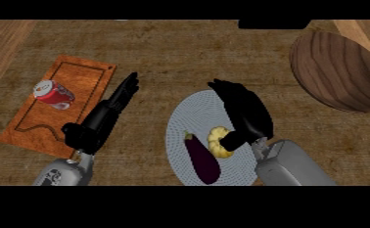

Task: Pick the squash from the placemat and place it in the bowl

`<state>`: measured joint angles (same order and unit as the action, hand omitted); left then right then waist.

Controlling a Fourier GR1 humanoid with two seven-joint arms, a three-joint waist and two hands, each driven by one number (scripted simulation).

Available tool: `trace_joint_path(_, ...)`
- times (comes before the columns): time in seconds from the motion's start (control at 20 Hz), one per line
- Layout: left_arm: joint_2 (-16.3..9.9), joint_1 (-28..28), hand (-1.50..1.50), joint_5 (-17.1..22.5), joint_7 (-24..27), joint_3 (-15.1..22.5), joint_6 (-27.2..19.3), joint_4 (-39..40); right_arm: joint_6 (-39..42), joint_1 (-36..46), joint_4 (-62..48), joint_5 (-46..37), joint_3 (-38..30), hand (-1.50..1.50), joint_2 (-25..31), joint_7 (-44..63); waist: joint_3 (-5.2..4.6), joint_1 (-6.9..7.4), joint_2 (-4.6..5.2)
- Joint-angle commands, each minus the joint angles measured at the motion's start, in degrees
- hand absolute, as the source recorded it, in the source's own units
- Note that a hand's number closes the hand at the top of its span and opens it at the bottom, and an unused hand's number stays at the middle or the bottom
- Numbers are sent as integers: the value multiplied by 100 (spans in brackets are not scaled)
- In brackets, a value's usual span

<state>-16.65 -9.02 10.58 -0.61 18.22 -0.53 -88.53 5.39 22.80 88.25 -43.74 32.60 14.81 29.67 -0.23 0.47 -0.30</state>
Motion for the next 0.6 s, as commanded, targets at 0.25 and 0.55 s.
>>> trace_joint_path(0.25, 90, 42, 0, -28, -137, 53, -47, -127, 3553, 890, -326, 884, 147, -150, -748, 2613, -1, 14, -14)
trace_joint_path(0.55, 136, -4, 0, -146, -122, 57, -56, -48, 4340, 1374, -688, 1610, -235, -150, -1458, 3954, 9, -34, -8)
